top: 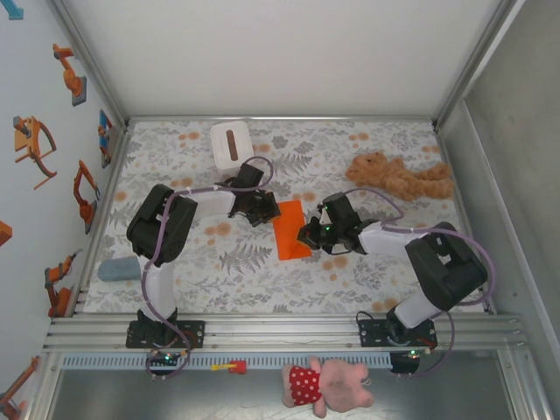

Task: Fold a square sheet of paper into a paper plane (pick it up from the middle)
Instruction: Fold the triangle a second time at the center of the table.

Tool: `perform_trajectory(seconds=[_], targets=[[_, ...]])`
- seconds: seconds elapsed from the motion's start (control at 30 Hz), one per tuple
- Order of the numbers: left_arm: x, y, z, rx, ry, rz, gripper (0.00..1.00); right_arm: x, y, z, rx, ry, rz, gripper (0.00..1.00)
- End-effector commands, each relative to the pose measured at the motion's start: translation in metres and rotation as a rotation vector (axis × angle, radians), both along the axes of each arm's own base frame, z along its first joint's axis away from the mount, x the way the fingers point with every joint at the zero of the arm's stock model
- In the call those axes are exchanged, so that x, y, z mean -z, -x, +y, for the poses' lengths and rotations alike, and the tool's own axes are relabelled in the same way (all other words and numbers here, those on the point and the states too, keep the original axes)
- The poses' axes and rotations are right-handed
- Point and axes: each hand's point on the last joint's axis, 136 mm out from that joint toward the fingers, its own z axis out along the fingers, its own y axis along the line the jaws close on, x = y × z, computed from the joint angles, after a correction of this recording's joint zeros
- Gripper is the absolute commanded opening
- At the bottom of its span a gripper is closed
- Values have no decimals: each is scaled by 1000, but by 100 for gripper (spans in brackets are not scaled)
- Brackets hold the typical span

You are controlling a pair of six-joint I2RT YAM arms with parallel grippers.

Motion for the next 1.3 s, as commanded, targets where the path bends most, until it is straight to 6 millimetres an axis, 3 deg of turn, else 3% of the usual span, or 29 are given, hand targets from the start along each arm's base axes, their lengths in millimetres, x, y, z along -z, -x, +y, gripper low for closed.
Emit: perform_trajectory(seconds=[0.0,0.2,0.5,0.87,1.27], targets=[[17,13,8,17,-45,58,5,-10,-13,20,-41,-56,-55,0],[16,12,7,20,-44,57,5,-2,-22,34,-57,-61,-54,0],[17,13,7,23,-46,56,5,12,-29,33,-32,-25,-60,0],[17,14,8,18,-48,61,5,13,-35,41,-28,-55,-72,0],[17,14,8,19,-49,61,5,22,-35,35,-9,-19,-64,0]])
